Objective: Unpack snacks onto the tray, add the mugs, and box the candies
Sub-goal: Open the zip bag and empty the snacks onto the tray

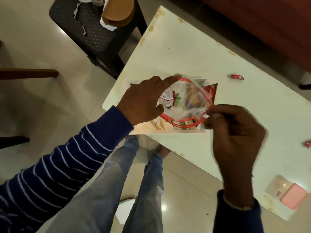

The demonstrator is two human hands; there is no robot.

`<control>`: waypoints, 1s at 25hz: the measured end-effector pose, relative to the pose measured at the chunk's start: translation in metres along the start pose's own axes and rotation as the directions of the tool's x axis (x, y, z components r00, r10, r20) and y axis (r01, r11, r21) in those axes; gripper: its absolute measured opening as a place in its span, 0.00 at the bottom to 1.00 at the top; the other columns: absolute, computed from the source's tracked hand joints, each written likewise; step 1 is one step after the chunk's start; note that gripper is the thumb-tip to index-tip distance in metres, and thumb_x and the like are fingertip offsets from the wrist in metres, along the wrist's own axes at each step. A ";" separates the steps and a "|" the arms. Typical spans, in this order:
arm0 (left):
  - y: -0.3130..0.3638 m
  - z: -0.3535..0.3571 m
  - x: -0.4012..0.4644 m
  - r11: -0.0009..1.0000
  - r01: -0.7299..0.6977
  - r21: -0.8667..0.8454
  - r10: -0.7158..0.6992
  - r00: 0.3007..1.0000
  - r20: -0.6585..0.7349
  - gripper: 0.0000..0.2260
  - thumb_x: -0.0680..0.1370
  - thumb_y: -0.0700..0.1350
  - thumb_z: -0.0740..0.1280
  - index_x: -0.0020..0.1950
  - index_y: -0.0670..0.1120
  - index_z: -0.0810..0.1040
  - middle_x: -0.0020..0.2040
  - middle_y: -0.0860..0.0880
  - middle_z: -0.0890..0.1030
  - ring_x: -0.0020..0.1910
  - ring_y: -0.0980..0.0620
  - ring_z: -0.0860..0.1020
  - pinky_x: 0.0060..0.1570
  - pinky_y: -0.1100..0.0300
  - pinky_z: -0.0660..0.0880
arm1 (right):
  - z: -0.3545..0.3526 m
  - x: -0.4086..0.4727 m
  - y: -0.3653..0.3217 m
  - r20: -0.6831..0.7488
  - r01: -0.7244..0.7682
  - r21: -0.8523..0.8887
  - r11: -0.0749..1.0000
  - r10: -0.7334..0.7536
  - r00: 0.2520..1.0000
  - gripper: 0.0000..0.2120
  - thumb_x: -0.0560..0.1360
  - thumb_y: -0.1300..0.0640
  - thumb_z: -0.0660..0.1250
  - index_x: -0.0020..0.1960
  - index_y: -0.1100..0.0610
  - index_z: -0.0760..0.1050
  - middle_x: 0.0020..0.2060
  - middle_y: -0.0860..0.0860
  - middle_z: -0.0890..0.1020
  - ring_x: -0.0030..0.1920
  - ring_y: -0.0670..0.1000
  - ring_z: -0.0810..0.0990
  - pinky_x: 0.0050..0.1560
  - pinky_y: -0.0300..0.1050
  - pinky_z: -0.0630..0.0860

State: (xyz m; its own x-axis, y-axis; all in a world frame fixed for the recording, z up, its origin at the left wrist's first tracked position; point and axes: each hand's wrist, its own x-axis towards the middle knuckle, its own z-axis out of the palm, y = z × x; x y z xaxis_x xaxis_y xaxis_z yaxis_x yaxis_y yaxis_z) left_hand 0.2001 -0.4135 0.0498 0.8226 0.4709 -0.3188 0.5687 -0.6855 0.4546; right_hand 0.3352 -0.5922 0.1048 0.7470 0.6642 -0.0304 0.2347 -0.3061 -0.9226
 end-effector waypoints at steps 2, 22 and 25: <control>0.003 0.002 0.000 1.000 0.002 -0.005 -0.002 1.000 0.019 0.40 0.74 0.49 0.73 0.77 0.59 0.51 0.60 0.45 0.77 0.53 0.43 0.79 0.48 0.43 0.80 | 0.029 0.009 -0.012 0.273 0.025 -0.119 0.993 0.008 0.962 0.10 0.77 0.59 0.64 0.52 0.52 0.83 0.48 0.49 0.86 0.48 0.47 0.85 0.48 0.38 0.81; -0.027 0.009 -0.006 0.980 -0.106 0.170 0.102 0.994 0.032 0.52 0.67 0.63 0.77 0.80 0.52 0.47 0.66 0.46 0.77 0.62 0.43 0.77 0.60 0.41 0.76 | 0.145 0.065 0.127 0.661 0.665 -0.735 0.133 0.361 0.658 0.02 0.78 0.61 0.67 0.48 0.59 0.78 0.42 0.53 0.80 0.42 0.51 0.80 0.39 0.43 0.75; -0.028 0.015 -0.010 0.973 -0.105 0.207 0.129 0.986 -0.103 0.50 0.69 0.50 0.80 0.80 0.48 0.50 0.59 0.43 0.81 0.52 0.42 0.81 0.53 0.42 0.79 | 0.146 0.068 0.123 0.646 0.658 -0.743 0.124 0.390 0.656 0.05 0.78 0.62 0.67 0.51 0.62 0.80 0.51 0.58 0.82 0.51 0.56 0.83 0.47 0.48 0.80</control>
State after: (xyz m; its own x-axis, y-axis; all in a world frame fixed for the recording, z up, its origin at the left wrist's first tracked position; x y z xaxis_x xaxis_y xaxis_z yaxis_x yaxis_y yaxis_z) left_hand 0.1758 -0.4072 0.0280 0.8850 0.4333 -0.1703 0.4655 -0.8315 0.3032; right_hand 0.3239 -0.4846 -0.0667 0.1793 0.7567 -0.6287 0.9827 -0.1075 0.1509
